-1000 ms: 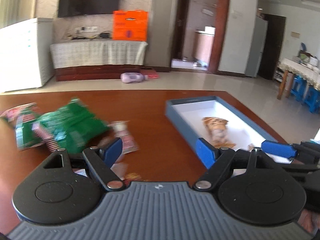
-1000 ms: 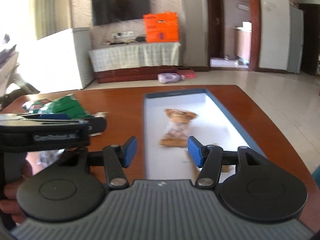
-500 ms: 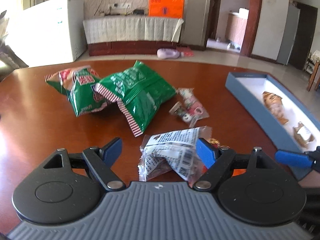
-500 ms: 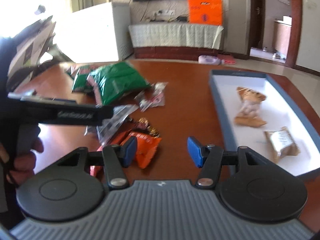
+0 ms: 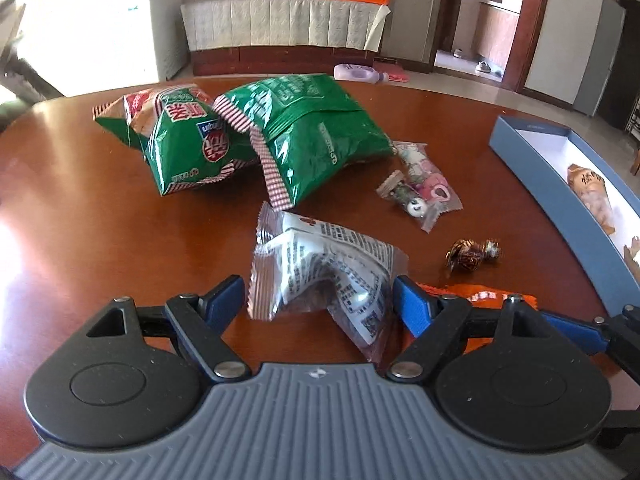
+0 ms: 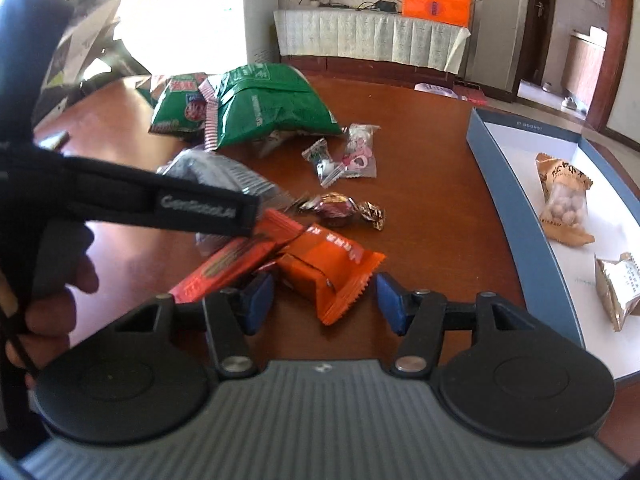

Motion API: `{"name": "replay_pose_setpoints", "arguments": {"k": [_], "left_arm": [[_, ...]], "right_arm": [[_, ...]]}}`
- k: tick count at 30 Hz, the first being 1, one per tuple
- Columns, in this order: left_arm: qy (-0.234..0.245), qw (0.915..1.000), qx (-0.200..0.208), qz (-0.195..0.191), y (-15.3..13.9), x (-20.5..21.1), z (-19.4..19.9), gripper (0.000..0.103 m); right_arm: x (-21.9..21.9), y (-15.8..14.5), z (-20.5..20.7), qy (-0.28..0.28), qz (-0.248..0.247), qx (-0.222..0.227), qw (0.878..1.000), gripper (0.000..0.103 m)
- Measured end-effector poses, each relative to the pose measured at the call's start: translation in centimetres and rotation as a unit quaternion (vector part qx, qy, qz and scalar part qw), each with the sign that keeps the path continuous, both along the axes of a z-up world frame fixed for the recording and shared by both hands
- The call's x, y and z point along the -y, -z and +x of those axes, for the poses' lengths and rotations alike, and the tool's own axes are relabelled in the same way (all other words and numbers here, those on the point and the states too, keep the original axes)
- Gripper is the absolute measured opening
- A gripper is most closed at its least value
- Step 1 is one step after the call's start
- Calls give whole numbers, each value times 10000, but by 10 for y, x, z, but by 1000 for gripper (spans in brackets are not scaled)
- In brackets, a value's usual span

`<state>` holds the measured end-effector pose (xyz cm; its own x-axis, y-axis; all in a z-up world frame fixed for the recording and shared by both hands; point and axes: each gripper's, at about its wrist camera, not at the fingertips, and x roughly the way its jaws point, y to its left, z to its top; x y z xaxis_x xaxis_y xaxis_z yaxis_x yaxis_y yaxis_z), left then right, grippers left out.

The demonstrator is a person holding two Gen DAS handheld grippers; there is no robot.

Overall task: Organize snacks
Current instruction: 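Grasp the clear printed plastic bag with the left tool while the right tool grasps the orange packet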

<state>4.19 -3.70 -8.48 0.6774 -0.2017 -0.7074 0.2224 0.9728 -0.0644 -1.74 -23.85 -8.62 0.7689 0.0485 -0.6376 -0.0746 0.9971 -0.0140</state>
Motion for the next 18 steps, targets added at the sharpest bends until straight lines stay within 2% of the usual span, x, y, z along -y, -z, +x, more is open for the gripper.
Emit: {"name": "replay_pose_setpoints", "arguments": {"k": [2,4,9,10,11,12,13,14,15,16,18], "left_arm": [[-46,10000,-6,-39,2,-1,5,85],[-50,9999,-69,-86,4,-1,9,86],[106,9998,18,172,8,7,10,87],[130,9998,36,173,9,7,10,85],[154,9997,64,162,8,7,10,77],[205,9996,101,140,8,7,10,72],[219,9996,100,114,8,6,10,69],[217,9997,95,81,8,4,9,66],[249,9996,103,69,7,4,9,61],[289,9995,126,37,6,4,8,47],[264,9996,82,-47,6,2,8,46]], "right_arm": [[1,-2,1,53,37,39,10000,61],[2,-2,4,71,46,52,10000,70],[-4,0,14,-167,-231,50,9996,74],[-3,0,17,-229,-227,46,9995,73],[-1,0,18,-267,-181,22,9995,73],[1,-1,19,-307,-105,-11,9995,69],[3,-2,20,-331,-48,-22,9994,56],[4,-3,21,-359,4,-25,9994,48],[5,-4,21,-346,9,-31,9994,45],[5,-4,20,-356,6,-36,9994,44],[6,-5,18,-378,25,-41,9993,39]]}}
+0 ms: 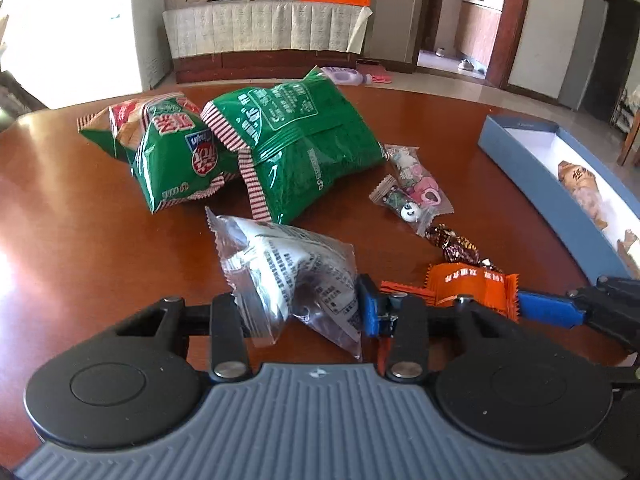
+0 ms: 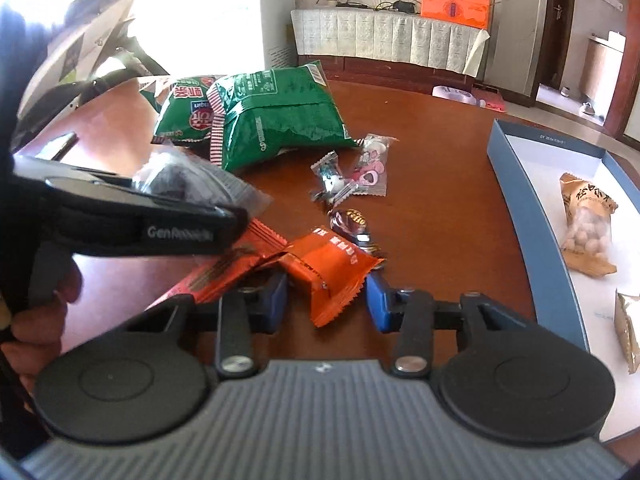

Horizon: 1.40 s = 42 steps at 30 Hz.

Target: Organize snacks

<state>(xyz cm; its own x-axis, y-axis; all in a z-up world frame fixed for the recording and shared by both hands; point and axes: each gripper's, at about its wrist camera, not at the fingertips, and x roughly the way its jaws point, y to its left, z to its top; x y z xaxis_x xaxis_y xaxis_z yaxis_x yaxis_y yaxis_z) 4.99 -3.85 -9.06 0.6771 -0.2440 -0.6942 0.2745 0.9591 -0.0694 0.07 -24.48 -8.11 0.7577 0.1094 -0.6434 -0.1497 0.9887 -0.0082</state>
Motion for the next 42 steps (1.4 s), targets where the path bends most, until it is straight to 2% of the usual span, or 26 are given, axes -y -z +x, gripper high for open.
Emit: {"name": "replay_pose_setpoints", "arguments": {"k": [13,31,42], "left_arm": [[-206,9990,361,-164,-14,-6,-7,43],[-184,9975,670,99,-18,20,-9,43],[-54,9973,730,40,-19,40,-10,43]], "right_arm": [[22,-23,-23,105,264,344,9990,37],[34,-43,-40,148,404,664,9969,37],[45,-49,-46,242,388,718,9964,37]]}}
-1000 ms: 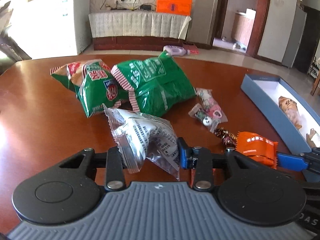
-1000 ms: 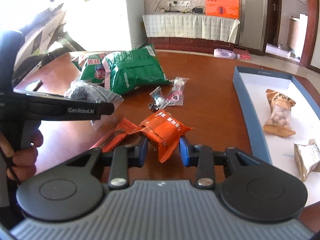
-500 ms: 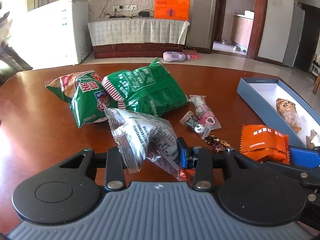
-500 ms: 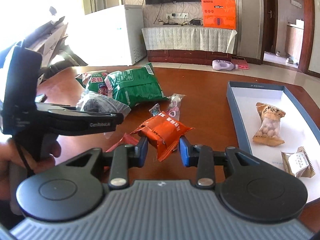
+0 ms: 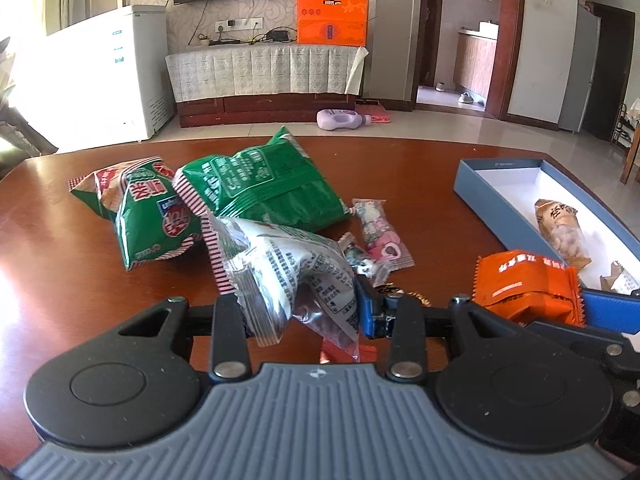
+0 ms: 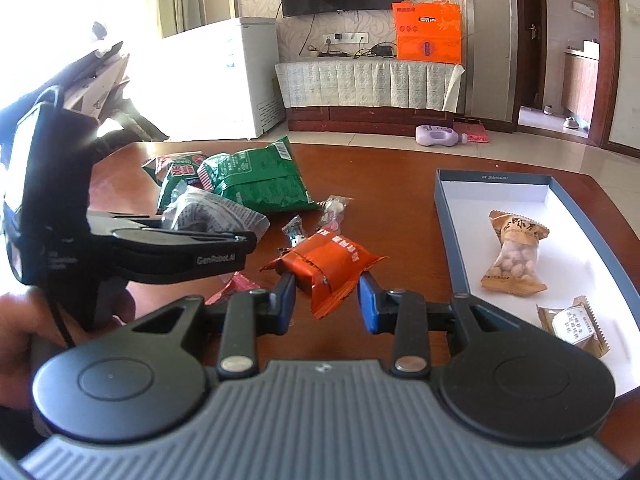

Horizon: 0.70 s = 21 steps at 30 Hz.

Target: Organize snacks

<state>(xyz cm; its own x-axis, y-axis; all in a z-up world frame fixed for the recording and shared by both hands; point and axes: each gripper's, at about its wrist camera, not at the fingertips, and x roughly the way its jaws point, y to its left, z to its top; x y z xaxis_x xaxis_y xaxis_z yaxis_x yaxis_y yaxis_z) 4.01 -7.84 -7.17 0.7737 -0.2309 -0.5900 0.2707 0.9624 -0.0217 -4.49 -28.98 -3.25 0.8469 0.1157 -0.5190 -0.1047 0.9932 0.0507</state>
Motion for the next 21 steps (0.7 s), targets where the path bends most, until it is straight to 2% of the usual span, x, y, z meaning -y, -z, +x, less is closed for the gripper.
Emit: {"name": "replay_pose_setpoints", "arguments": {"k": [11,17,21], "left_arm": [[151,9999,34,-12,0,23,-5,43],[104,9999,14,14,0,24,-4,43],[46,10000,-32,4,2,18,-2,43]], "right_arm": [[14,-4,-8,128,4,80,9999,36],[24,-2,-8,239,25,6,9997,36],[25,8,0,180,161,-257,9994,37]]}}
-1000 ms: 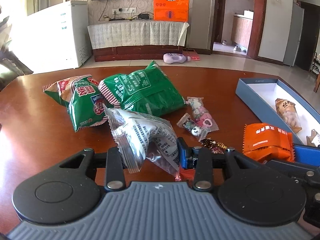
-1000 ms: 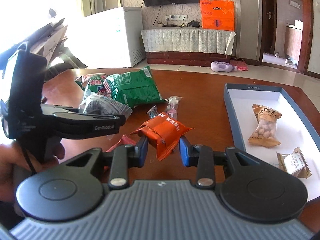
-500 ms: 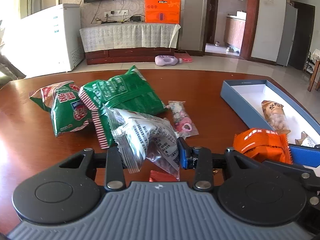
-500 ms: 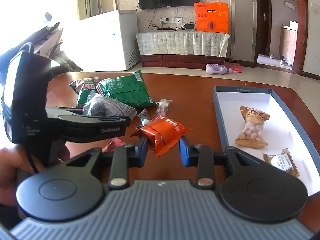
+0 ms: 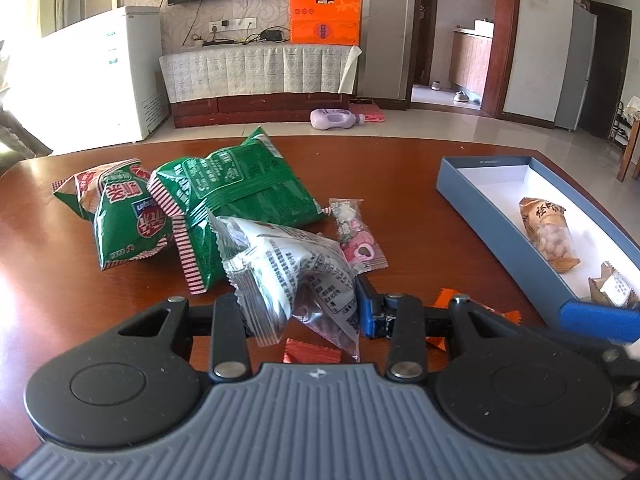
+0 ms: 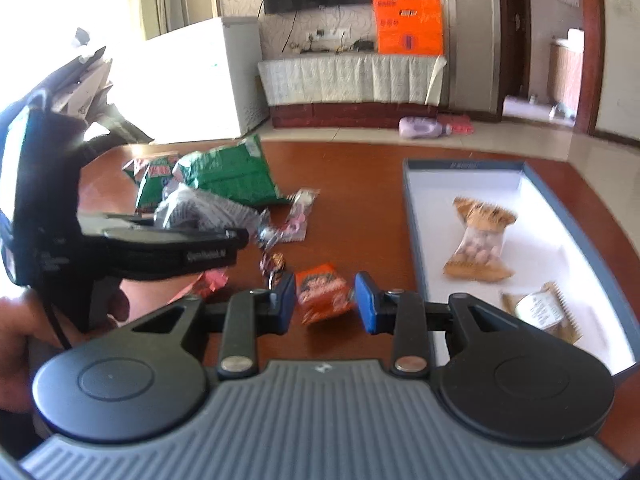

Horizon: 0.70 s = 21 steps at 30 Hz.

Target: Organize snacks

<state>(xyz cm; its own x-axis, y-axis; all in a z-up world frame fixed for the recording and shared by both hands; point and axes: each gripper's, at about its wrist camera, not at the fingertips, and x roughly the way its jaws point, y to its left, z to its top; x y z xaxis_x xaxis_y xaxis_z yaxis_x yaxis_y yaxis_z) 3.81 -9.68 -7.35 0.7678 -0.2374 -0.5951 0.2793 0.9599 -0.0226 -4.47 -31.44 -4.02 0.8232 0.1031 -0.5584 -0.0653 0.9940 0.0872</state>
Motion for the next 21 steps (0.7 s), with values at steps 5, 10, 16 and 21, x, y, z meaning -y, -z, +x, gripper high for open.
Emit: {"name": "replay_pose_setpoints", "arguments": {"k": [5,10,16,21], "left_arm": [[0,10000,-2,10,0,-8,2,43],[-23,10000,-6,-26,-1,-20,5,43],[-78,9998,-75,-140,-1,-31,8,43],[-30,9999,-63,-94,-1,-27,6,44]], "right_arm": [[-18,17,23,1,-416,-264,9988,58],[-29,27,43,-29,-1185,-308,9925,64],[-27,37,57,-399,-1194,-460,9910,58],[-32,33,53,-419,-1146,-531,9911,49]]}}
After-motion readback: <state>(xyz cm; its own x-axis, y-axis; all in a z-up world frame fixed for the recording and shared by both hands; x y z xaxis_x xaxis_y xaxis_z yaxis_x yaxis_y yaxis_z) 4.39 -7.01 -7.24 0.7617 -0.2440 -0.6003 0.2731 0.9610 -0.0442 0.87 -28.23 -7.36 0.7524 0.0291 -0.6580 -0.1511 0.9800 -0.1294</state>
